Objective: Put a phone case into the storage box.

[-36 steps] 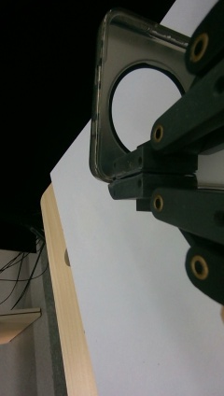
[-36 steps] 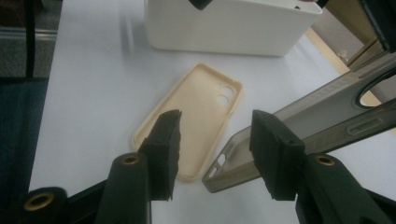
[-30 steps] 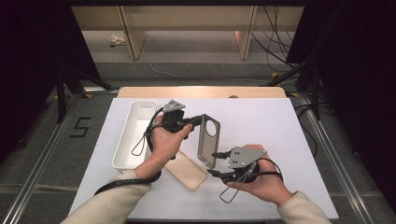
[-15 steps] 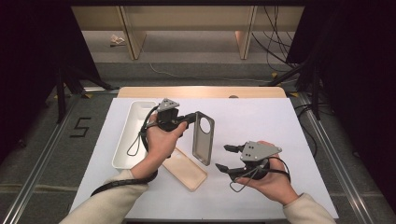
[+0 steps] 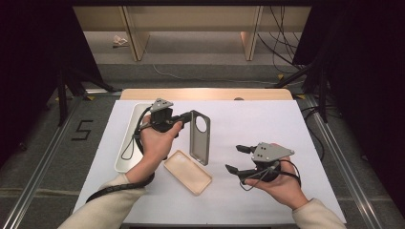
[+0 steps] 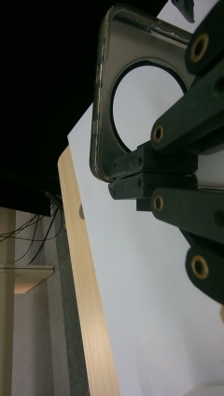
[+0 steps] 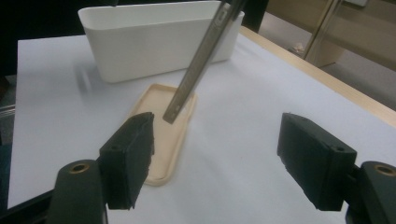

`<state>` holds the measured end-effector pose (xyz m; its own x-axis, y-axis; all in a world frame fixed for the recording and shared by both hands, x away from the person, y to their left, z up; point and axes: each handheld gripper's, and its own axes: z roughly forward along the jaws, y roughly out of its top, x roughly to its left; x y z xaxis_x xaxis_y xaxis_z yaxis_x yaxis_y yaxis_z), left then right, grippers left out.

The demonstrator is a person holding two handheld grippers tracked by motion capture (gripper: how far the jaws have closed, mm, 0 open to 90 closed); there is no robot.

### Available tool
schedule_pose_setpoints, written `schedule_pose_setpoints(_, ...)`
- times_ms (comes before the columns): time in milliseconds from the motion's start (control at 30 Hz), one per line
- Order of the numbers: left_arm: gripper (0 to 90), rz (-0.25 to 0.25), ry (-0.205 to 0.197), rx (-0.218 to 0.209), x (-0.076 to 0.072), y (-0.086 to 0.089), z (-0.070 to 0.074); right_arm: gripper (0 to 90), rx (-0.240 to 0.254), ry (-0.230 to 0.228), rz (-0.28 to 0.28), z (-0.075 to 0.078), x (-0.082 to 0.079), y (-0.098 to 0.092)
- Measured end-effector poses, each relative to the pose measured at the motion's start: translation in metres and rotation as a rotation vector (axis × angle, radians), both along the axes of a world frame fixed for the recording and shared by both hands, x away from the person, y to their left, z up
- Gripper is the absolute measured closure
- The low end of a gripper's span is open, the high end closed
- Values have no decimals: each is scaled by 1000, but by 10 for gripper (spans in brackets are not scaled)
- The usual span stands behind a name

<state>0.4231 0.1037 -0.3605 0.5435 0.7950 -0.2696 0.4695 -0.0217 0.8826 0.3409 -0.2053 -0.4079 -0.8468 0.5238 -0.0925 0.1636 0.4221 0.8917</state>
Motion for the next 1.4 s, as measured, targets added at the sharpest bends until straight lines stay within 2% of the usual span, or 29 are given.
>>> schedule_pose_setpoints(200,888,33,-13,-7,0,15,6,268,27,8,-30,-1,2,-5)
schedule_pose_setpoints(800,888,125,-43,10,3,46,16,256,31,11,-61,-3,1,-11)
schedule_pose_setpoints(1100,888,163,-52,11,5,57,20,255,32,10,-64,-4,1,-11)
schedule_pose_setpoints(1400,888,190,-59,10,7,66,25,254,55,13,-78,-4,1,-12)
